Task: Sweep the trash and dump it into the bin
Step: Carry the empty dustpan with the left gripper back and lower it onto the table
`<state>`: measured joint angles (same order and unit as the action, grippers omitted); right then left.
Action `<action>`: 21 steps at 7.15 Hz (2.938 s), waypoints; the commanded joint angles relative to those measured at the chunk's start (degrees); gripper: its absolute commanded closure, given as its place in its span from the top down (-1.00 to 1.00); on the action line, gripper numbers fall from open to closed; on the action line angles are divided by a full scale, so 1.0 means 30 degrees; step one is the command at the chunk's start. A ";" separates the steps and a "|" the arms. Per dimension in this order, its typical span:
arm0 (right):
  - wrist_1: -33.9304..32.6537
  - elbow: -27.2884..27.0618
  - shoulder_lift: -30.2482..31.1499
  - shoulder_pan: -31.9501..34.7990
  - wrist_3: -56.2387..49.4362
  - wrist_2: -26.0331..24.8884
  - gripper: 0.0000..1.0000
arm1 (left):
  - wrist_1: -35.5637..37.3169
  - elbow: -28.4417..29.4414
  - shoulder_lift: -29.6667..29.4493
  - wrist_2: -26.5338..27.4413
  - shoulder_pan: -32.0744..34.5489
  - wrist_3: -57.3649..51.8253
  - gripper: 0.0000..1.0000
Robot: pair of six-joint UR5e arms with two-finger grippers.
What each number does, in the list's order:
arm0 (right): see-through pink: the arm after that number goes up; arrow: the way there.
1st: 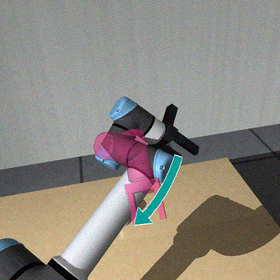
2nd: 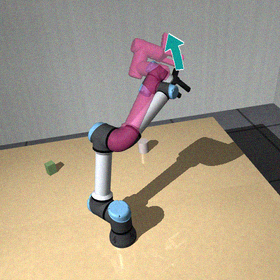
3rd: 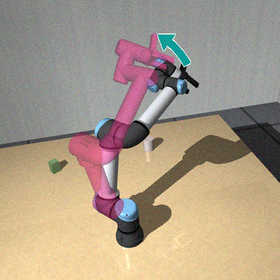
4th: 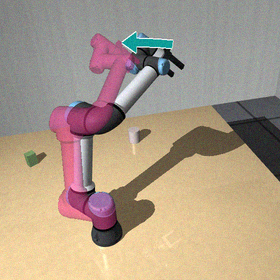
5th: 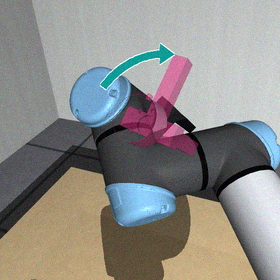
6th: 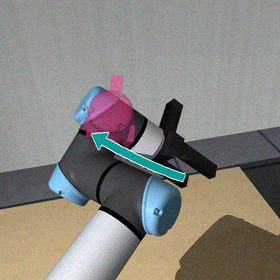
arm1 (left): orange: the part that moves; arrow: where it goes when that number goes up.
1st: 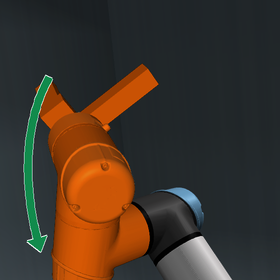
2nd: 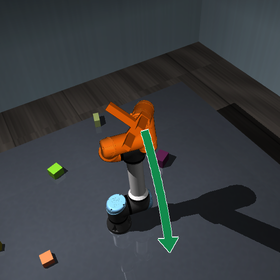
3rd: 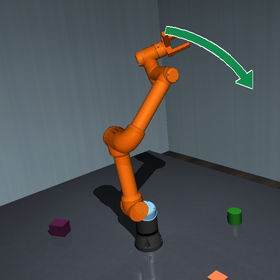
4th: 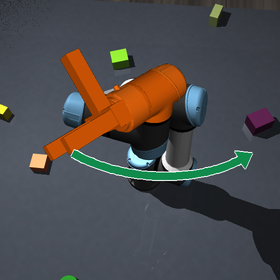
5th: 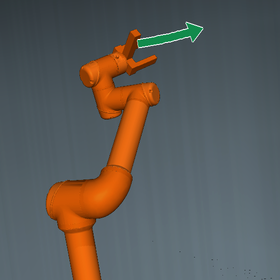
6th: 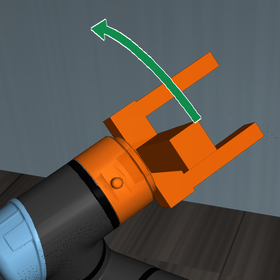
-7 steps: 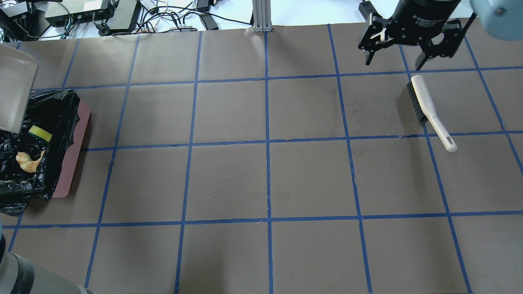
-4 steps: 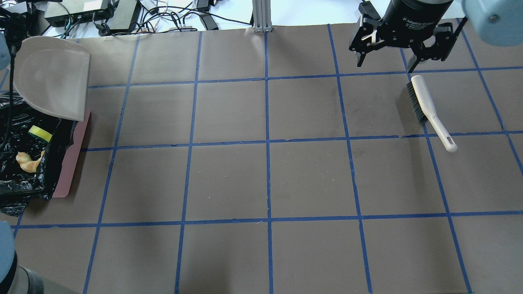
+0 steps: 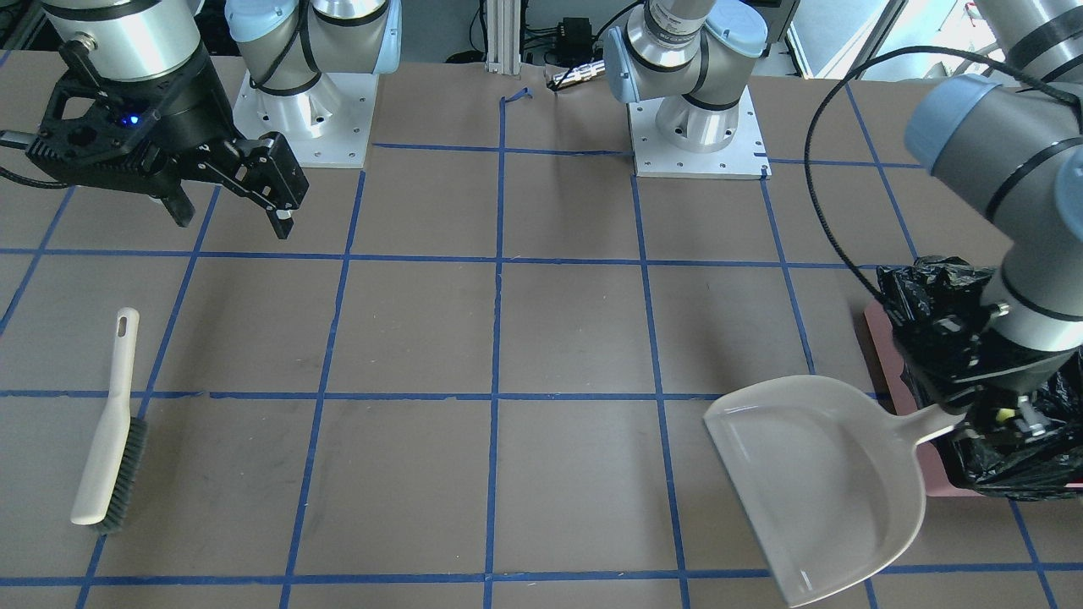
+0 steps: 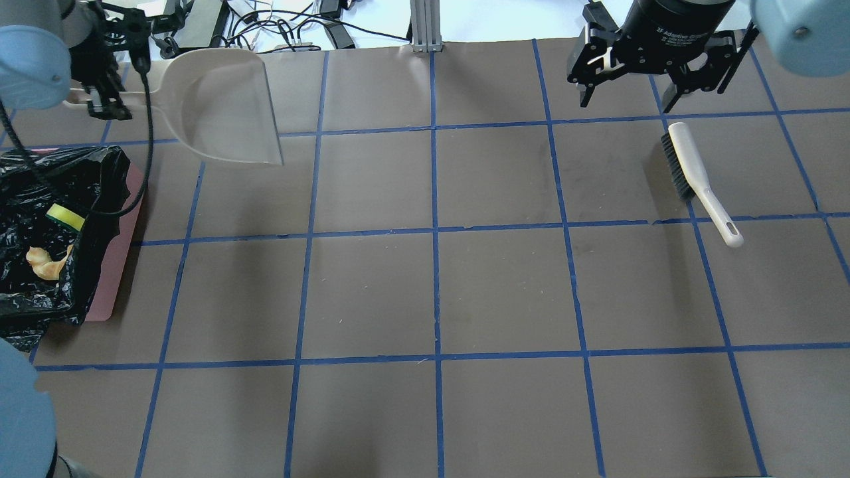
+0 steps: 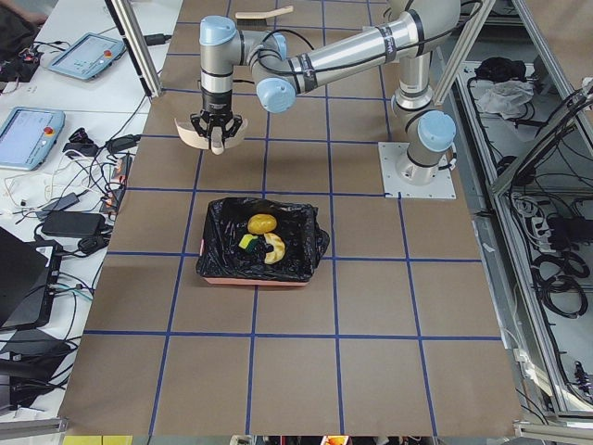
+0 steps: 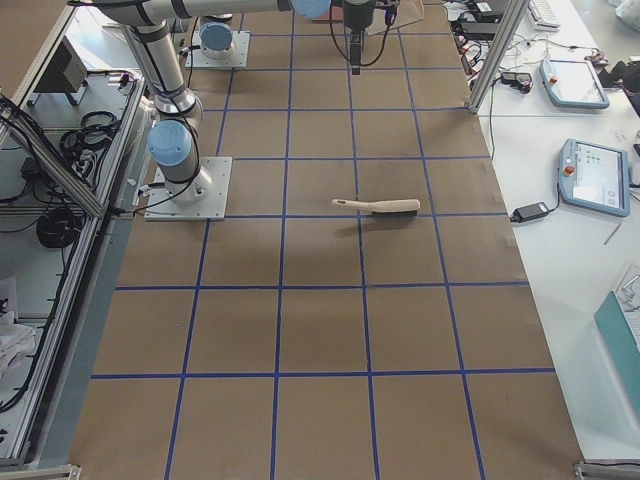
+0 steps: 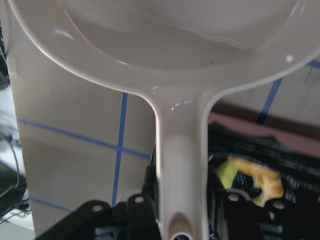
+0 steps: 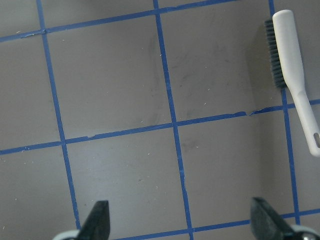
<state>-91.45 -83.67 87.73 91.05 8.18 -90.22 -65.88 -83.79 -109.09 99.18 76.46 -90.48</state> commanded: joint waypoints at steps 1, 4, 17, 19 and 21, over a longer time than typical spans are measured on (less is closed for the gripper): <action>-0.0130 -0.0001 0.0053 0.0001 -0.0528 0.0072 1.00 | -0.0159 -0.0078 -0.0925 -0.1793 0.1521 0.1128 -1.00; -0.0248 -0.0030 -0.0005 0.0001 -0.0528 0.0045 1.00 | 0.1619 -0.0078 -0.2916 -0.2680 0.3160 0.2089 -1.00; -0.0161 -0.0030 0.0023 0.0001 -0.0587 -0.0130 1.00 | 0.2508 -0.0690 -0.3480 -0.0599 0.1729 -0.2856 -0.92; -0.0131 -0.0030 -0.0006 0.0001 -0.0587 -0.0131 1.00 | 0.2507 -0.1425 -0.3246 -0.1214 0.1788 -0.2885 -0.91; -0.0131 -0.0030 -0.0006 0.0001 -0.0558 -0.0072 1.00 | 0.2536 -0.1514 -0.3245 -0.1041 0.1642 -0.3003 -0.51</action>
<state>-91.85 -83.76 87.73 91.05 6.48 -90.54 -58.34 -88.13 -118.88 95.80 81.55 -99.37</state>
